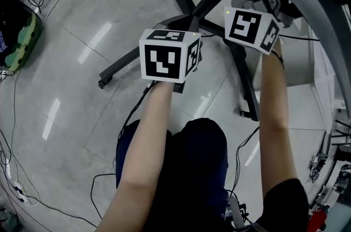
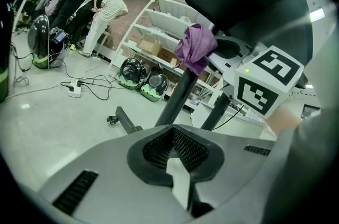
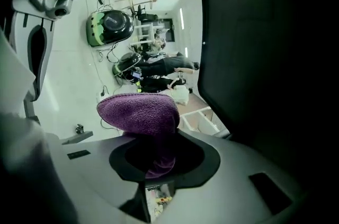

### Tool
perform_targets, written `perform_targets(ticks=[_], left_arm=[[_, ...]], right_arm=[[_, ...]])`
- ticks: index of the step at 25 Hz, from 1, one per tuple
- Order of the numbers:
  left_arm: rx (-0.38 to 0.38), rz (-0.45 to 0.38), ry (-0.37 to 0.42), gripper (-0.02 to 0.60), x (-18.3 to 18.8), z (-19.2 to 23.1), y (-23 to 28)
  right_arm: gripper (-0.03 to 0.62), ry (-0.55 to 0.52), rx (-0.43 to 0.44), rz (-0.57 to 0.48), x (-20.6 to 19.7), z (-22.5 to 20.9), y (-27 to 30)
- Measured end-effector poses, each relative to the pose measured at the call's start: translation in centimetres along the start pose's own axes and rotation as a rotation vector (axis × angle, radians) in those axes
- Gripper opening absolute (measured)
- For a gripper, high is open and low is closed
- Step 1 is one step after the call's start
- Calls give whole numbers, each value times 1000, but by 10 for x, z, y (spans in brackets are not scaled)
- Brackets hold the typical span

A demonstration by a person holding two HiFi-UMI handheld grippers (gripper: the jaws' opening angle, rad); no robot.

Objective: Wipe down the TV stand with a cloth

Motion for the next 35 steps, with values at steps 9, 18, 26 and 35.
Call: perform_targets(ticks=[9,18,26,35], left_arm=[[34,-35,-53,6,7,12,-7],[64,-71,-125,6,12,32,-12],[44,-90,-172,6,9,22,-13],[57,-71,-121,6,10,21,-17]], right_arm=[[98,-14,96,33,-6,38,8],[98,5,174,55,-16,88,16],[98,-30,229,79,-27,139,18],[98,13,332,137,-36,205,13]])
Point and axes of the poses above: the fingertips, and each gripper's own axes: y forward along the fingers, z to its left, x out of its top, the point moved 4 cm from there along -y, backward along the fingers, and after that the axes turned 6 degrees about x, right-handed, at the moved point
